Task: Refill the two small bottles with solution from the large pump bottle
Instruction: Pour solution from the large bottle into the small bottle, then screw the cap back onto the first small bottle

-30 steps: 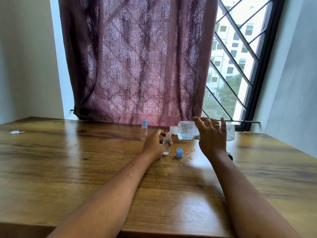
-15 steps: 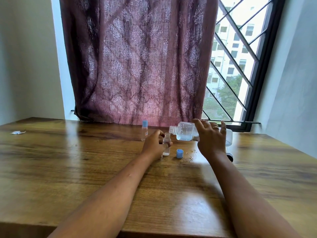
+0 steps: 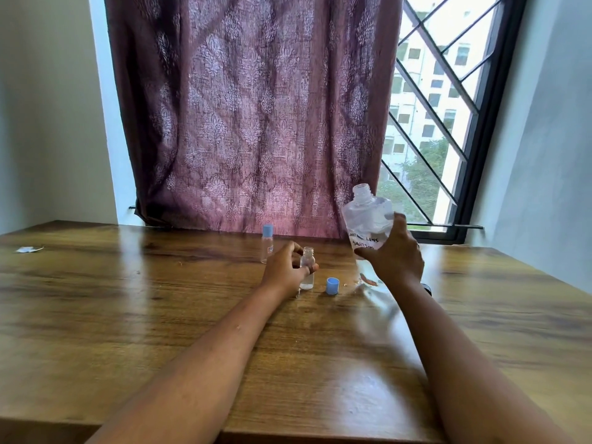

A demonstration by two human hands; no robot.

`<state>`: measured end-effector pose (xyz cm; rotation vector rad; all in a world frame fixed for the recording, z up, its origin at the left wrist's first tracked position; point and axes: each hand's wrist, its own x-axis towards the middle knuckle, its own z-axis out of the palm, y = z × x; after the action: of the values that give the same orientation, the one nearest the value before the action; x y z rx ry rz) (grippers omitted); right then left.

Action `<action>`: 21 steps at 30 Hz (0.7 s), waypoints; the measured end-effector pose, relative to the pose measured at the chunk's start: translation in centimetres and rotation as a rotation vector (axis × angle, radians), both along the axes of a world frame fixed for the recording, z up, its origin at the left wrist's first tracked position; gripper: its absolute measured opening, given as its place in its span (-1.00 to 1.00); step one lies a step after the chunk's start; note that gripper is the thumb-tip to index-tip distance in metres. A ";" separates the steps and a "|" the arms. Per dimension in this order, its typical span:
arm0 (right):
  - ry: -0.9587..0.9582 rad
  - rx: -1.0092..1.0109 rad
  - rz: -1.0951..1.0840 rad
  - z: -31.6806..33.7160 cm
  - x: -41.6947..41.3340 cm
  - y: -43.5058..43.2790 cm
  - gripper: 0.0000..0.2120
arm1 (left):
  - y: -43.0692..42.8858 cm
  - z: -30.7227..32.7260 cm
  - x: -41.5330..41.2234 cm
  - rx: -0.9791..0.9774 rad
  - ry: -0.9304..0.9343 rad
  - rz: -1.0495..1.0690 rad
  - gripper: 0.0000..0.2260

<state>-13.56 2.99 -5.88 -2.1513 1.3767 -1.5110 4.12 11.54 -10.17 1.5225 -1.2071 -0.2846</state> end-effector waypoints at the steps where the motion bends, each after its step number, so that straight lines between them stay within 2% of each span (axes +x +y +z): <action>1: -0.064 0.040 0.028 0.0 0.1 -0.2 -0.22 | 0.0 0.0 0.0 0.001 0.001 -0.003 -0.74; 5: -0.212 0.151 0.099 -0.4 0.4 -0.9 -0.25 | 0.0 0.0 0.0 0.008 0.005 -0.009 -0.74; 14: -0.285 0.200 0.179 -1.3 0.4 -2.1 -0.19 | 0.1 0.1 -0.2 0.015 -0.001 -0.003 -0.74; 18: -0.288 0.160 0.192 -1.1 0.5 -1.8 0.06 | 0.2 0.2 -0.2 0.013 -0.005 -0.003 -0.75; 21: -0.157 -0.063 0.107 -0.1 0.4 -0.6 0.22 | 0.5 0.4 -0.3 0.006 -0.021 0.008 -0.75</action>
<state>-13.19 2.37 -6.03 -2.0549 1.1599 -1.6622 3.77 12.01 -9.82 1.5389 -1.2178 -0.2677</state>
